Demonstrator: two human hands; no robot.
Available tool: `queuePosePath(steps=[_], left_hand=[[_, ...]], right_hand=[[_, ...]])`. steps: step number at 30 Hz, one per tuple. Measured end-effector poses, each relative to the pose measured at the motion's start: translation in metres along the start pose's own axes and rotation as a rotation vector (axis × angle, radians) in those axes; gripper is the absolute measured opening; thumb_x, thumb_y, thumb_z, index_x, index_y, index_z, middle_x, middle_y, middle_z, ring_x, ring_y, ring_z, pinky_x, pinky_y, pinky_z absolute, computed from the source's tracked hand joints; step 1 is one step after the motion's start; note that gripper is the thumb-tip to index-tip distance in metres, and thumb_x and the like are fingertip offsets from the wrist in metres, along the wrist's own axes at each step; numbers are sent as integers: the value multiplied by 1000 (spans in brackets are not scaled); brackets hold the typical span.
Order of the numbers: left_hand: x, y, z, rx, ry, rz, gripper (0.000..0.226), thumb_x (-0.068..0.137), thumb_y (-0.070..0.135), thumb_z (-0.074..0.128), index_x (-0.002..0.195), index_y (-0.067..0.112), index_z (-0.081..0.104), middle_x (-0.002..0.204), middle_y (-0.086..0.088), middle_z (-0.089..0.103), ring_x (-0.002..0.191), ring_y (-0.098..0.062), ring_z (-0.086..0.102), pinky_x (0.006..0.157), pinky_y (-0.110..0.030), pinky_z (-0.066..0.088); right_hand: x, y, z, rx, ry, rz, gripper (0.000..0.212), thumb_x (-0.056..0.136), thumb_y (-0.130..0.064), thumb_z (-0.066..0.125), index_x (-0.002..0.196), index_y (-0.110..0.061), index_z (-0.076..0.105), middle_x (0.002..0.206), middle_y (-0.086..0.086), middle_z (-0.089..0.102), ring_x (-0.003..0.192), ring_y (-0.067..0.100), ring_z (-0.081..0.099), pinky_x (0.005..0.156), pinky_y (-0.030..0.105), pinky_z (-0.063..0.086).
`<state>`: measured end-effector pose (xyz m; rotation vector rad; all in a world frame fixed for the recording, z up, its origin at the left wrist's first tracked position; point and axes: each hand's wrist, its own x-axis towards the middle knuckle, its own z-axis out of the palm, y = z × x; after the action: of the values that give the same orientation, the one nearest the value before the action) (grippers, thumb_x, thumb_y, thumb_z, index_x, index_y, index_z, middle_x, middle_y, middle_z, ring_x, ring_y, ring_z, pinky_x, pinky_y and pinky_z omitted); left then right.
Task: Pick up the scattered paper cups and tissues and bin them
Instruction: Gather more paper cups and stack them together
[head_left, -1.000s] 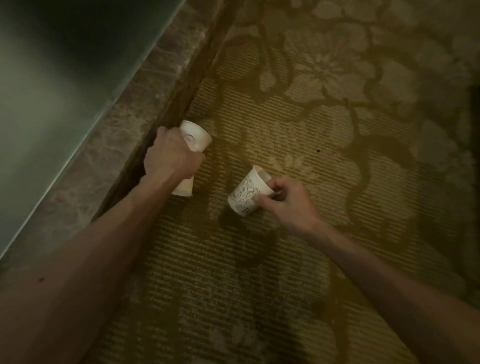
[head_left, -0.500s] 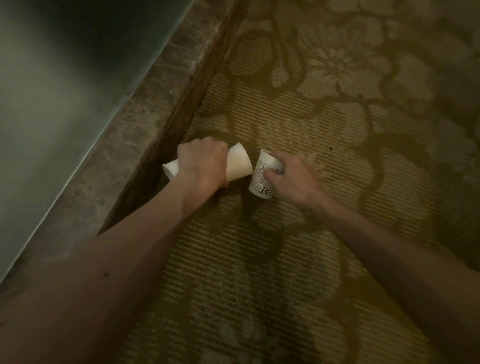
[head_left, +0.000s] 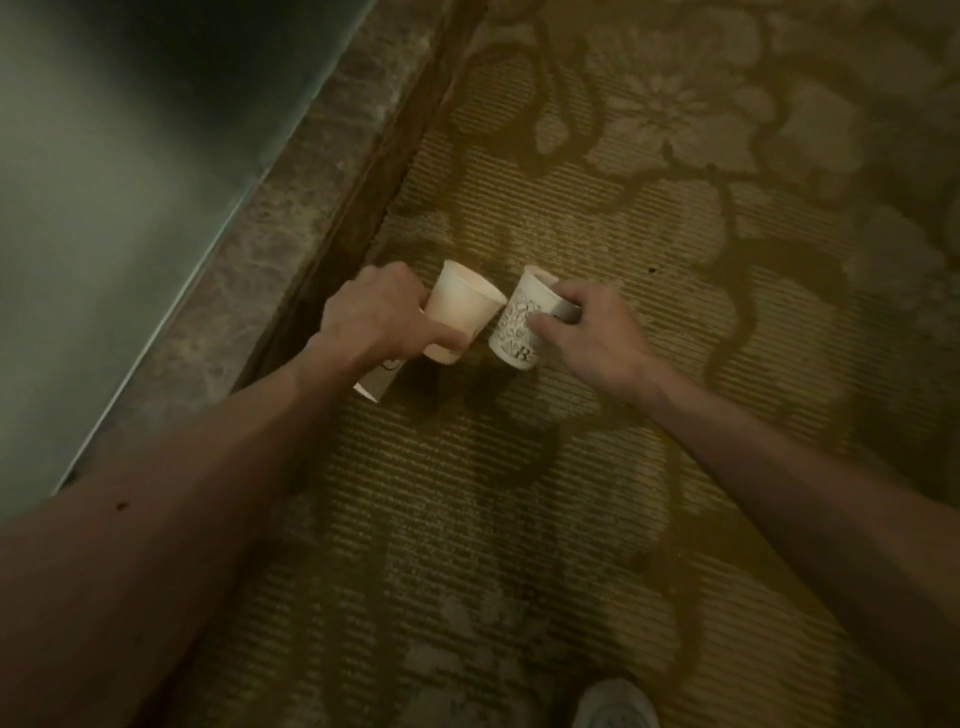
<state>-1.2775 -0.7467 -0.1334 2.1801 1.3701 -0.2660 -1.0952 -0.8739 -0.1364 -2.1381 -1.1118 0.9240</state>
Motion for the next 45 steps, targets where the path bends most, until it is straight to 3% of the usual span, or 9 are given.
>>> queuePosePath(steps=[5,10,13,18,27,31,35,38,45], left_hand=[[-54,20,-30,-263,-16,-6,63,48,77,78,83,24,76,76,10,70,76,-7,66,67,-31,55],[-157,92,-128,-328,-105,98,71,44,78,74,88,22,78,82,7,75,80,-10,70,75,-40,60],[-240,149,-215,-329,-74,138,56,57,70,79,89,24,77,80,11,73,75,-4,68,60,-27,51],[-394,246,-401,-413,-70,183,51,61,62,83,93,24,79,85,12,75,76,-1,69,65,-24,53],[-582,354,-693,-467,254,231,57,58,67,80,103,33,77,60,34,61,63,15,62,54,-17,41],[-665,363,-759,-400,419,137,42,58,69,78,92,44,77,70,25,70,65,1,67,57,-23,47],[-770,351,-774,-387,550,-63,37,52,73,76,81,49,75,74,18,73,71,-7,70,66,-33,58],[-864,339,-754,-384,657,-271,53,45,80,70,83,43,77,77,10,74,76,-13,70,70,-37,58],[-1095,359,-635,-585,900,-656,42,64,52,84,98,27,80,91,5,78,88,-16,72,78,-35,58]], right_hand=[[-36,-26,-41,98,139,26,26,90,-25,68,114,-14,68,77,-19,62,57,-18,57,45,2,38],[-134,-109,-149,77,181,58,10,89,-29,70,97,-24,69,71,-20,60,50,-16,52,43,5,35],[-211,-191,-234,68,198,48,16,86,-32,72,100,-29,65,80,-19,63,65,-12,58,54,8,42],[-345,-368,-395,-9,192,-43,30,84,-31,73,109,-35,56,93,-12,64,81,6,66,64,24,53],[-439,-654,-643,-599,76,-552,66,81,-41,71,137,-37,37,104,0,68,88,19,62,73,31,47],[-466,-739,-666,-714,-70,-874,85,79,-45,72,147,-43,21,84,-8,67,73,8,63,71,29,52],[-499,-785,-651,-603,-249,-1238,75,73,-66,62,141,-47,36,72,-22,57,67,-4,59,62,15,43],[-543,-814,-609,-540,-420,-1480,81,65,-78,46,138,-43,44,80,-15,60,71,8,65,62,26,52],[-727,-817,-489,-347,-775,-1992,49,80,-65,56,116,-33,61,70,-19,54,63,0,50,59,23,37]])
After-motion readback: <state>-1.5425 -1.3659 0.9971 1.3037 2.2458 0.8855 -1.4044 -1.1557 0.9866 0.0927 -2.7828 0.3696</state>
